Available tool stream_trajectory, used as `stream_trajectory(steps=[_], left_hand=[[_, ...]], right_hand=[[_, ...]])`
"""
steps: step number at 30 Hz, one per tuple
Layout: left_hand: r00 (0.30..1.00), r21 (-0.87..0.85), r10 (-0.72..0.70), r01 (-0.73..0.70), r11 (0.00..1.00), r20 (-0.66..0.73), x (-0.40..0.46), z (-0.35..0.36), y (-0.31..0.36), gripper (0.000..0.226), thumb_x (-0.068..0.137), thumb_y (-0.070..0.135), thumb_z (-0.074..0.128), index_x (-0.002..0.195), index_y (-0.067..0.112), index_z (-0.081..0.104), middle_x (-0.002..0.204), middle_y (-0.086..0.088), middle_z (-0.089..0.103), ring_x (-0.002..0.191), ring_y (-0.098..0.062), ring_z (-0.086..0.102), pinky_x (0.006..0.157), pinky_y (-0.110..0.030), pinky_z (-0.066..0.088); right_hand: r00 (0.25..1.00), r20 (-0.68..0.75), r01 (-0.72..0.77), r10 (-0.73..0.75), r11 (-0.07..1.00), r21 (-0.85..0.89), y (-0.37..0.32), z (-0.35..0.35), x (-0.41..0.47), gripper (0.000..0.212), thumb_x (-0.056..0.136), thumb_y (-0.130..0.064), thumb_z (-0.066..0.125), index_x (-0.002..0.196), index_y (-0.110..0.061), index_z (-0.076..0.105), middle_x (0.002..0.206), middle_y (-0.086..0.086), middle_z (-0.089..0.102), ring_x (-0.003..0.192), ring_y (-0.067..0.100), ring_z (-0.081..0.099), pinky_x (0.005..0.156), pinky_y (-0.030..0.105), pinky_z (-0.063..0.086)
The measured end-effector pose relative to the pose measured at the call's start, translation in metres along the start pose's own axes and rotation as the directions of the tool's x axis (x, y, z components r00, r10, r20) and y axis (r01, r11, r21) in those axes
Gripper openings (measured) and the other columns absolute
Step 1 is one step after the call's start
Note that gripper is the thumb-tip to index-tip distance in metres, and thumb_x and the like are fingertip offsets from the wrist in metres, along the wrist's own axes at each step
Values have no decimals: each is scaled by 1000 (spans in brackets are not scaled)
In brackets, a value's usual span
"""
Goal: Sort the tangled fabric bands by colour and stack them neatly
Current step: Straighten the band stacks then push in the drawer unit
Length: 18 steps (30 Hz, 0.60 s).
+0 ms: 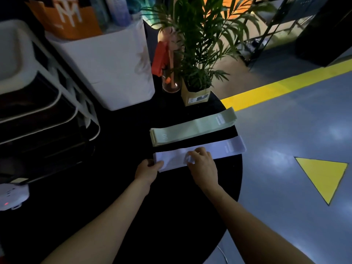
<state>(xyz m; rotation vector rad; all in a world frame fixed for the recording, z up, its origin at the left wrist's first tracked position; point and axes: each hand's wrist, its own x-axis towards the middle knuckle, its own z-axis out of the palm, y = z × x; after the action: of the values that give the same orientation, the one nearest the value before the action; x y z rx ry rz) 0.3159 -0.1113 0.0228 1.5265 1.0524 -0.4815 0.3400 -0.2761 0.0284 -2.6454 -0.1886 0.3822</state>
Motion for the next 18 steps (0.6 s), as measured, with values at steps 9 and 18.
stream_trajectory(steps=[9, 18], left_hand=[[994, -129, 87, -78, 989, 72, -22, -25, -5, 36, 94, 13, 54, 127, 3, 44, 124, -15, 54, 105, -28, 55, 88, -34, 44], [984, -94, 108, -95, 991, 144, -46, -105, -9, 30, 92, 26, 58, 118, 14, 49, 121, -11, 56, 109, -32, 57, 99, -48, 44]], right_hand=[[992, 122, -49, 34, 991, 124, -19, -8, -11, 34, 91, -22, 55, 125, -16, 56, 126, 5, 49, 110, 25, 53, 87, 36, 47], [928, 366, -142, -67, 846, 513, -101, 2, -22, 32, 91, -18, 59, 121, -6, 58, 119, 13, 62, 112, 25, 57, 81, 21, 39]])
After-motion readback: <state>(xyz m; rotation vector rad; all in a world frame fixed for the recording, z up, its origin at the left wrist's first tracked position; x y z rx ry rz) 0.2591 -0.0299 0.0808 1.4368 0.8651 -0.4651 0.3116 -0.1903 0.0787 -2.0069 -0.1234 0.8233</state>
